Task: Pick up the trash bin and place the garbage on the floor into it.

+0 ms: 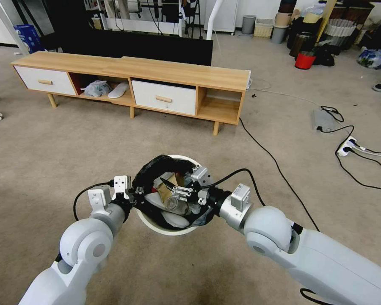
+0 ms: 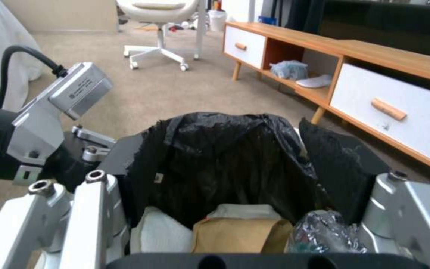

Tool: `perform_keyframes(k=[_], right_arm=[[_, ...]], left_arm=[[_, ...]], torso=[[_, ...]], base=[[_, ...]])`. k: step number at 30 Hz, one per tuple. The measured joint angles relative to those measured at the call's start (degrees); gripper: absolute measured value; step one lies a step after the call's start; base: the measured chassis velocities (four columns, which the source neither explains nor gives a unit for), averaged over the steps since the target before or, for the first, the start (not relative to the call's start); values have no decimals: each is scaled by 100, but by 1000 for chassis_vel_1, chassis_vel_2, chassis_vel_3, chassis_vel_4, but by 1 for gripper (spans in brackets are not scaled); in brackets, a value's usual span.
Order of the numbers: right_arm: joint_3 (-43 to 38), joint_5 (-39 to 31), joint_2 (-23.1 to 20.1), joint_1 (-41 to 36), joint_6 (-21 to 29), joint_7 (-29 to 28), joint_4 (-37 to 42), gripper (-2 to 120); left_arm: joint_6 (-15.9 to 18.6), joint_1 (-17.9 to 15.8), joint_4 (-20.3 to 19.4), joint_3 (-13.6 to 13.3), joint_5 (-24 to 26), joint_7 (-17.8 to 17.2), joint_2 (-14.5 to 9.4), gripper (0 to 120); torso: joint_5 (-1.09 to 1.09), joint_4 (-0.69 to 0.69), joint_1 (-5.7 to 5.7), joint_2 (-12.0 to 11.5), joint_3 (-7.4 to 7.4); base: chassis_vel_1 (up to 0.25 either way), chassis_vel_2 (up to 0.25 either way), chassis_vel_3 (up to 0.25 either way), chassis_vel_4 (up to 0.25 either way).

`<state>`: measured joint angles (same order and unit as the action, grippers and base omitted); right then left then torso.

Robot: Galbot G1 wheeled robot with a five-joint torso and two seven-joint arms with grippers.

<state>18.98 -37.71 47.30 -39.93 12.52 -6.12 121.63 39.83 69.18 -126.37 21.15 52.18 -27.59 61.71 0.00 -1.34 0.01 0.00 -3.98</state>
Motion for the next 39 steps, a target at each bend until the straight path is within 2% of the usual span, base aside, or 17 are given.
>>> perform_keyframes(k=[13, 28, 37, 39], right_arm=[[-28, 26, -9, -36, -26, 10, -29, 72], [-213, 3, -95, -22, -64, 13, 186, 72], [-753, 18, -392, -272, -159, 71, 417, 81], [-928, 23, -512, -401, -210, 72, 484, 87]], left_arm=[[79, 43, -23, -6, 239, -199, 8, 1], [75, 72, 79, 8, 231, -211, 30, 1], [39, 154, 126, 35, 181, -190, 73, 1], [35, 169, 127, 33, 168, -180, 80, 1]], torso=[[0, 0, 0, 0, 0], [0, 0, 0, 0, 0], [0, 0, 0, 0, 0], [1, 0, 0, 0, 0]], base=[[0, 0, 0, 0], [0, 0, 0, 0], [0, 0, 0, 0], [0, 0, 0, 0]])
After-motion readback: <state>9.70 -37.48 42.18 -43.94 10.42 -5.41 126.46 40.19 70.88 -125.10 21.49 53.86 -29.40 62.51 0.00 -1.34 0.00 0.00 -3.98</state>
